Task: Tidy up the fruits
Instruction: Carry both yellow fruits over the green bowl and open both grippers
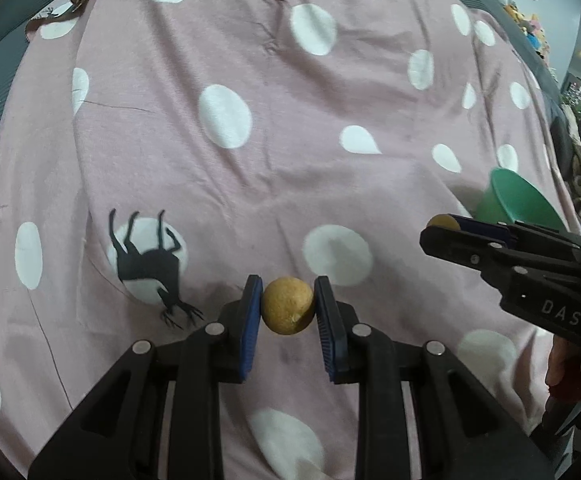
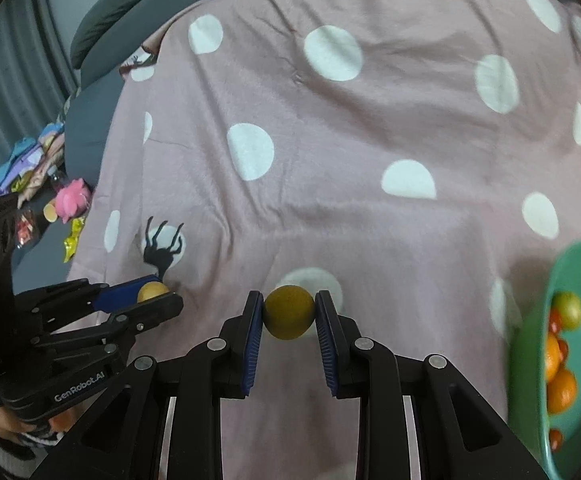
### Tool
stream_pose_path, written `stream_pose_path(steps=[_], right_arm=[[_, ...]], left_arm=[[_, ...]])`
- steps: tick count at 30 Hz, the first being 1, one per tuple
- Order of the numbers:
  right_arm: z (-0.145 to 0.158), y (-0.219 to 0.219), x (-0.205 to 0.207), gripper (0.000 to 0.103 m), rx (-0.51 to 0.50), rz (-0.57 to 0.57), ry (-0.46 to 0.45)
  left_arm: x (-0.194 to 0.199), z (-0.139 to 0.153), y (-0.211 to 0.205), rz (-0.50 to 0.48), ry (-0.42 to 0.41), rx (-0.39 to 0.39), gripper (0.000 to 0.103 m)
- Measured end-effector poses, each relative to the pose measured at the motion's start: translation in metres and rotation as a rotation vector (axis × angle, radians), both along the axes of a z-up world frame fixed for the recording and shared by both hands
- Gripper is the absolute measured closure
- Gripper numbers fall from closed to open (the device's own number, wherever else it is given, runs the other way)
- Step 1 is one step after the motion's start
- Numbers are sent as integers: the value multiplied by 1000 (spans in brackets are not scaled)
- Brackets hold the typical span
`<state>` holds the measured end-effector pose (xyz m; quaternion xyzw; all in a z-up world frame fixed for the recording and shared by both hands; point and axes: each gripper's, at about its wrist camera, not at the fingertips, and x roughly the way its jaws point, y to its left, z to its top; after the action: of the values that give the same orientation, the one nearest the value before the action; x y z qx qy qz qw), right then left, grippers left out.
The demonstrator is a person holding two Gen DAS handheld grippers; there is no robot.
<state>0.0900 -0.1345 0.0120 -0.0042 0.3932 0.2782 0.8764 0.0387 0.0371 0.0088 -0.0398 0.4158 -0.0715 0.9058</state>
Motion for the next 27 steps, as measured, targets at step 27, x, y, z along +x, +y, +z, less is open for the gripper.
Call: stream_pose_path(steps=[27], right_arm=[[20, -203, -38, 75, 25, -457, -83]], left_arm=[[73, 17, -251, -469, 17, 9, 77]])
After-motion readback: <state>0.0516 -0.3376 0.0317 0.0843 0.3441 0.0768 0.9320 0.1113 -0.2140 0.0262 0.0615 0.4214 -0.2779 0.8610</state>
